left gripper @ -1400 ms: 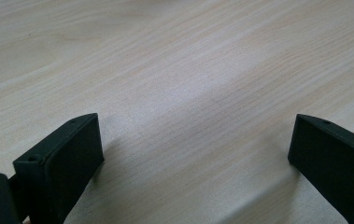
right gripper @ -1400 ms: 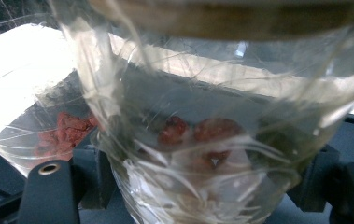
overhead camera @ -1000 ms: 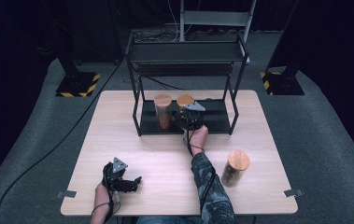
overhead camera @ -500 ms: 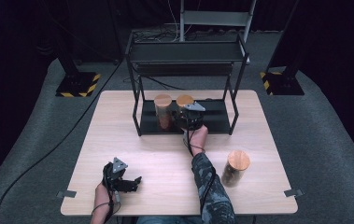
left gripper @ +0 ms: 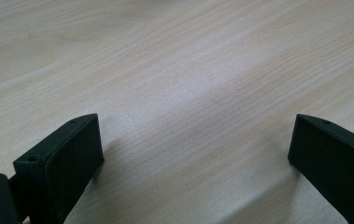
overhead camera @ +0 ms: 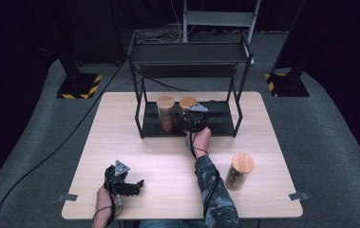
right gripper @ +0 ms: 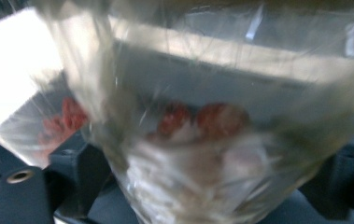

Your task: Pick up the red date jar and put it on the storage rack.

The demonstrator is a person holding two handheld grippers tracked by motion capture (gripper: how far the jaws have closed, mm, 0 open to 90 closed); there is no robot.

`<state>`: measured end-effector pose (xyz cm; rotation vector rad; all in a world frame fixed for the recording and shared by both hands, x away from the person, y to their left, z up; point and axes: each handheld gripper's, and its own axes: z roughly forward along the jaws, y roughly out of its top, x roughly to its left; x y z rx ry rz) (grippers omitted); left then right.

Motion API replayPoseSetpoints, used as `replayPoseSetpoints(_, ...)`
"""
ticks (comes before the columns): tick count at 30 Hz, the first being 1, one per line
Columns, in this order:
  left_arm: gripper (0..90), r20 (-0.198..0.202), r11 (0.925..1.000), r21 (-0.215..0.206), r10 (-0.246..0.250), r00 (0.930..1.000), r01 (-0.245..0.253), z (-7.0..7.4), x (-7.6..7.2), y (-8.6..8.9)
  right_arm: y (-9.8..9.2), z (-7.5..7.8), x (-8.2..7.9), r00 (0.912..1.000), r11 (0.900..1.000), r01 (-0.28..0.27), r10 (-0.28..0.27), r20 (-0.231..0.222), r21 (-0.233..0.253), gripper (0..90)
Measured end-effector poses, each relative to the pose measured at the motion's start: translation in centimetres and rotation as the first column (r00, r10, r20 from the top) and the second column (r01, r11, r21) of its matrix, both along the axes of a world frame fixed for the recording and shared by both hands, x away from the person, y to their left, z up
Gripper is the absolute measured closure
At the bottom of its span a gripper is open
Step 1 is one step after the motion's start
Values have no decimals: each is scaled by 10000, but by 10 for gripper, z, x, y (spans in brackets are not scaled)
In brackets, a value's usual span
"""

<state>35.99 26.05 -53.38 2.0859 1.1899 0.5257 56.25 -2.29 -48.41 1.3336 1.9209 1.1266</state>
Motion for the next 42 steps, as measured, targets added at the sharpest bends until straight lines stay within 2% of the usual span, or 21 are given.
replayPoseSetpoints(4,23,-7,10000,-1,-6,10000,6,0,0,0,-4,-2,0,9981,9996,-95,112,-605,280,26)
replayPoseSetpoints(7,23,9,10000,-6,6,10000,-6,0,0,0,-6,0,-3,9958,9999,-19,34,-917,167,8)
replayPoseSetpoints(18,23,19,10000,19,5,10000,-5,0,0,0,-18,7,-28,9933,9989,-147,197,-1136,443,0)
replayPoseSetpoints(27,22,15,10000,18,13,10000,-13,0,0,0,-23,8,-60,9949,9987,-381,412,-922,350,0)
replayPoseSetpoints(30,22,-4,10000,16,10,10000,-10,0,0,0,-24,9,-72,9944,9973,-625,655,-831,383,0)
replayPoseSetpoints(42,22,-8,10000,-28,29,10000,-29,0,0,0,-23,14,-129,9923,9921,-1234,1237,79,-234,0)
